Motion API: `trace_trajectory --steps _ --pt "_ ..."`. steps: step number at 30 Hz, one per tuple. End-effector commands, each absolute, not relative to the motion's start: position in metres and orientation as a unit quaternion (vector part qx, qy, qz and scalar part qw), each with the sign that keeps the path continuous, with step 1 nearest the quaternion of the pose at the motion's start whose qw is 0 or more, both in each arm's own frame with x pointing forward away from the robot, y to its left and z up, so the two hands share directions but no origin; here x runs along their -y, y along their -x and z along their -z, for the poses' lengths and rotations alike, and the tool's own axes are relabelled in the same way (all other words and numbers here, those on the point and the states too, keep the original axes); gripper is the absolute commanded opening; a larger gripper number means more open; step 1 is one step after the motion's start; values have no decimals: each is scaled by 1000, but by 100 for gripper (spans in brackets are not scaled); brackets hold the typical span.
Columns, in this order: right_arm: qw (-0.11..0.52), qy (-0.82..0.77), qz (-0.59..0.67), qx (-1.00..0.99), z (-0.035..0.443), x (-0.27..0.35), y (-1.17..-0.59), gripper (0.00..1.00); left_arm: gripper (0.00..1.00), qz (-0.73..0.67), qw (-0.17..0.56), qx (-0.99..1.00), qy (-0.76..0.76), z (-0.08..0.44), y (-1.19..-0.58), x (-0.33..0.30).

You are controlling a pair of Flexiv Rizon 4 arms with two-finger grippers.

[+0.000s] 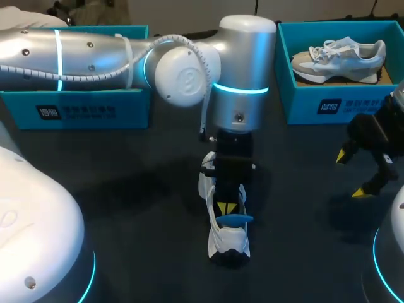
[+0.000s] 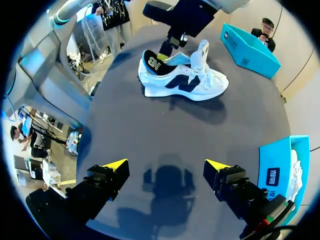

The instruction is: Take the shoe out of the shoebox, open the shoe tongue, remove and reinsert the insole, then place the shoe into the shoebox

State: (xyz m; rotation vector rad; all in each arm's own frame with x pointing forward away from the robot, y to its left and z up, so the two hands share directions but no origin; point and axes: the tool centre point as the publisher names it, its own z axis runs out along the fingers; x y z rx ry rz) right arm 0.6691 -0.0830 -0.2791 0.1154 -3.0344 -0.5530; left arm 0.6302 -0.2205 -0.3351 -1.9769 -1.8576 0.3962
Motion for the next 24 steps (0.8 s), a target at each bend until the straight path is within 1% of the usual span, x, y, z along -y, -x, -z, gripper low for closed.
trace_trajectory --steps 1,9,24 --pt "27 -37 178 983 280 83 -668 100 0 -136 187 667 709 343 -624 221" --pt "27 -37 178 983 280 83 -668 100 0 -112 153 678 710 356 -619 227" --pt "27 -37 178 983 280 83 -668 100 0 -101 162 682 706 393 -622 226"
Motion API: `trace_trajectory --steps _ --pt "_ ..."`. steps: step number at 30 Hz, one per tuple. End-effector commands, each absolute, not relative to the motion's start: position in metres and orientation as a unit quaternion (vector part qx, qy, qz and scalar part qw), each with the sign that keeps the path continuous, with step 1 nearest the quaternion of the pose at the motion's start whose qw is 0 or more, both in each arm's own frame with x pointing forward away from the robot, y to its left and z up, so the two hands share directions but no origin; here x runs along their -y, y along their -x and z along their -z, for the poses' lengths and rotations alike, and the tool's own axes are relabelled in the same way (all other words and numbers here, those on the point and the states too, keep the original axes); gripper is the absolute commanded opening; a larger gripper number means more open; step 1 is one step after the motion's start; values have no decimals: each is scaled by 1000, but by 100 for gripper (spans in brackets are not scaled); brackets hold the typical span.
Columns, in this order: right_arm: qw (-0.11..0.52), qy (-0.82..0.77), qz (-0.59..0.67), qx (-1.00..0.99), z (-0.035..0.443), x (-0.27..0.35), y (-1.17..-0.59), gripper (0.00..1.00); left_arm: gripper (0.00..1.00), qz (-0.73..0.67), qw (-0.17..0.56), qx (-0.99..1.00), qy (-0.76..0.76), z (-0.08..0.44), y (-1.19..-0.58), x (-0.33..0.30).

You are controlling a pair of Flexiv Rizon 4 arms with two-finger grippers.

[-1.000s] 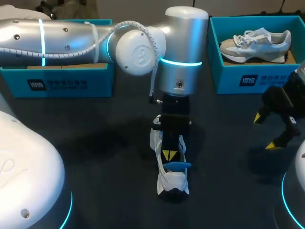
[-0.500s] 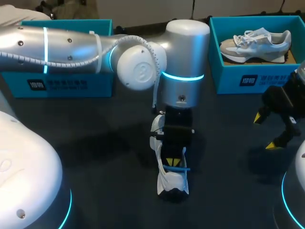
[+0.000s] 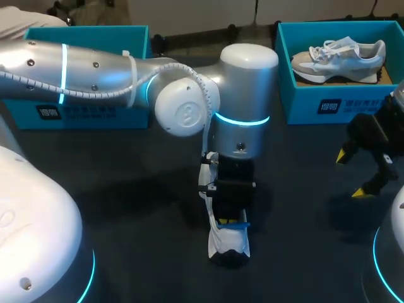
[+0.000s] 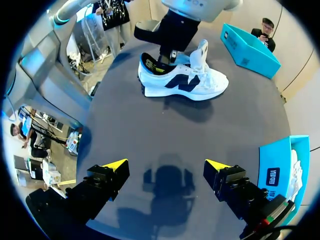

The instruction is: Take the shoe out of the shoebox, open the shoe tongue, remove and reinsert the insole, then place the shoe into the shoebox

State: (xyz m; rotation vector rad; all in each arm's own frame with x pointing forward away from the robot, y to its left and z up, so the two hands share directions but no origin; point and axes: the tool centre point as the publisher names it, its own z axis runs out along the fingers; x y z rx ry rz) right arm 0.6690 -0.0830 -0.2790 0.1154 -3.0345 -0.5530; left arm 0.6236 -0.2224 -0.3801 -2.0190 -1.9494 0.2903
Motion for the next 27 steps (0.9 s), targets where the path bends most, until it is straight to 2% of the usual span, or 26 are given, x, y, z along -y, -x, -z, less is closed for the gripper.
trace_trajectory --steps 1,12,22,27 --pt "27 -37 178 983 280 83 -668 100 0 -100 162 682 707 396 -622 226" --pt "27 -37 178 983 280 83 -668 100 0 -73 156 694 699 417 -632 225" --pt "27 -37 178 983 280 83 -668 100 0 -40 131 716 685 404 -662 213" --pt "27 -37 178 983 280 83 -668 100 0 -42 114 714 690 380 -659 208"
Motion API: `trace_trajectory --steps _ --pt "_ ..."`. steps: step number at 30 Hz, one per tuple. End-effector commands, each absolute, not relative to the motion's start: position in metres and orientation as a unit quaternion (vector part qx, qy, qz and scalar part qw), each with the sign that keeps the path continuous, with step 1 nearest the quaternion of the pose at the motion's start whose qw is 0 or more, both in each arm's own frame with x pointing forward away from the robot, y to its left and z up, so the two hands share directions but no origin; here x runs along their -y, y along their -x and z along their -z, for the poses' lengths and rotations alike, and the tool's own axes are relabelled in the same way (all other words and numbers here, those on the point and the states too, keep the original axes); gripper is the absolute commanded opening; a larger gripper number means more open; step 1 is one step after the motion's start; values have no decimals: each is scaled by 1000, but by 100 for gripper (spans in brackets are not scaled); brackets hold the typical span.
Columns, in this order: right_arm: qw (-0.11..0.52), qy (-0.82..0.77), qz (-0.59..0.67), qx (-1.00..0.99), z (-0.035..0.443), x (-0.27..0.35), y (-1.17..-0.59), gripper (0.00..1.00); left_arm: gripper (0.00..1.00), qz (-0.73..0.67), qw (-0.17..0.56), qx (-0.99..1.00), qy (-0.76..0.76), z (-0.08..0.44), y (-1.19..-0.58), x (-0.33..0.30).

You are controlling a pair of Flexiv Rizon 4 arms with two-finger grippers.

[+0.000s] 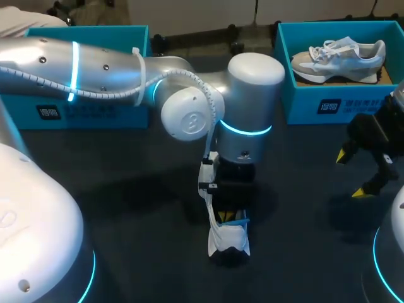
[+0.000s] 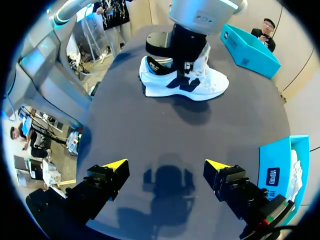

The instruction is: Take the shoe out of the shoebox, open the shoe tongue, remove and reinsert the insole, then place the shoe into the shoebox

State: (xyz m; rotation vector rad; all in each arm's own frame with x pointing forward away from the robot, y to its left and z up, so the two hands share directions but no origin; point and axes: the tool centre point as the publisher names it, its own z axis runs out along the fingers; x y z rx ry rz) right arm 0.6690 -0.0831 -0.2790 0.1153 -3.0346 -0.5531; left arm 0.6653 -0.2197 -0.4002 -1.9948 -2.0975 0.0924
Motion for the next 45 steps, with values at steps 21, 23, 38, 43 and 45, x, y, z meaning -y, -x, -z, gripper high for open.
trace_trajectory --steps 21,23,38,43,45 --pt "27 -37 178 983 280 83 -668 100 0 -59 194 701 684 428 -622 244" --pt "27 -37 178 983 280 83 -668 100 0 -49 184 703 685 432 -619 241" --pt "27 -37 178 983 280 83 -668 100 0 15 117 746 655 423 -671 202" --pt "27 -37 178 983 280 83 -668 100 0 -3 112 752 650 404 -684 199" --pt "27 -37 178 983 280 83 -668 100 0 -15 120 746 655 395 -677 203"
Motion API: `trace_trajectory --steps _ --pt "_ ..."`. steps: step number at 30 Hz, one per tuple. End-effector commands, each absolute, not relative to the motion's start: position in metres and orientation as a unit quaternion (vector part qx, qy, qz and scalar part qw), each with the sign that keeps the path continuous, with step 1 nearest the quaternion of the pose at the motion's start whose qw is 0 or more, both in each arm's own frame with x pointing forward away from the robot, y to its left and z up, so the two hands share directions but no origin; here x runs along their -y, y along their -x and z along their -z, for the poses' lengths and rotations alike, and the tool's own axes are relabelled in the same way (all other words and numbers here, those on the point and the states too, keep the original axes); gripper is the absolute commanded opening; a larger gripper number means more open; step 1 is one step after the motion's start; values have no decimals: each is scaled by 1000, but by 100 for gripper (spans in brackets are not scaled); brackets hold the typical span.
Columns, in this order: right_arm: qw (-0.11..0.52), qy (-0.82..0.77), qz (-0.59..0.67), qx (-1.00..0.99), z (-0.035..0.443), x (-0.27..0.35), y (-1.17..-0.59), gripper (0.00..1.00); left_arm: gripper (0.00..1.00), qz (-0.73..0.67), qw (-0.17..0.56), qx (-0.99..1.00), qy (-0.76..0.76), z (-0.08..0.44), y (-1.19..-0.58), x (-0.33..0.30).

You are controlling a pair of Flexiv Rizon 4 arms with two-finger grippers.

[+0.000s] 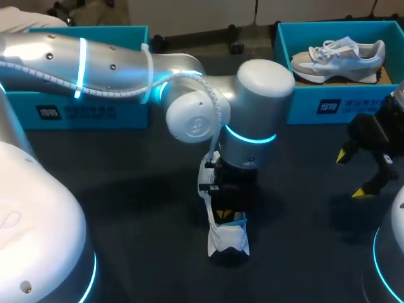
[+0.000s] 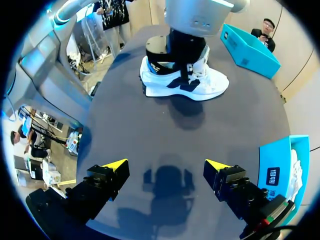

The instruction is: Take the shoe out of the shoebox, open the shoe tongue, remove and reinsert the insole, then place the shoe into the shoebox

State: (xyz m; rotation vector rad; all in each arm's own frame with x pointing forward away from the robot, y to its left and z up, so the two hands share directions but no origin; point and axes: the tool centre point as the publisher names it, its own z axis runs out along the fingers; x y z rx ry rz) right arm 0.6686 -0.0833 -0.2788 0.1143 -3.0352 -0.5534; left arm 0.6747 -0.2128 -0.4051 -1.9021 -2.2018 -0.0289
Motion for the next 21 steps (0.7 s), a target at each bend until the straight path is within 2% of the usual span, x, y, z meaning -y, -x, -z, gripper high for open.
trace_trajectory --steps 1,8,21 --pt "27 -37 178 983 280 83 -668 100 0 -21 127 740 660 391 -671 205" --pt "27 -37 178 983 280 83 -668 100 0 -51 152 716 679 377 -633 223" --pt "27 -37 178 983 280 83 -668 100 0 -90 217 715 658 412 -611 239"
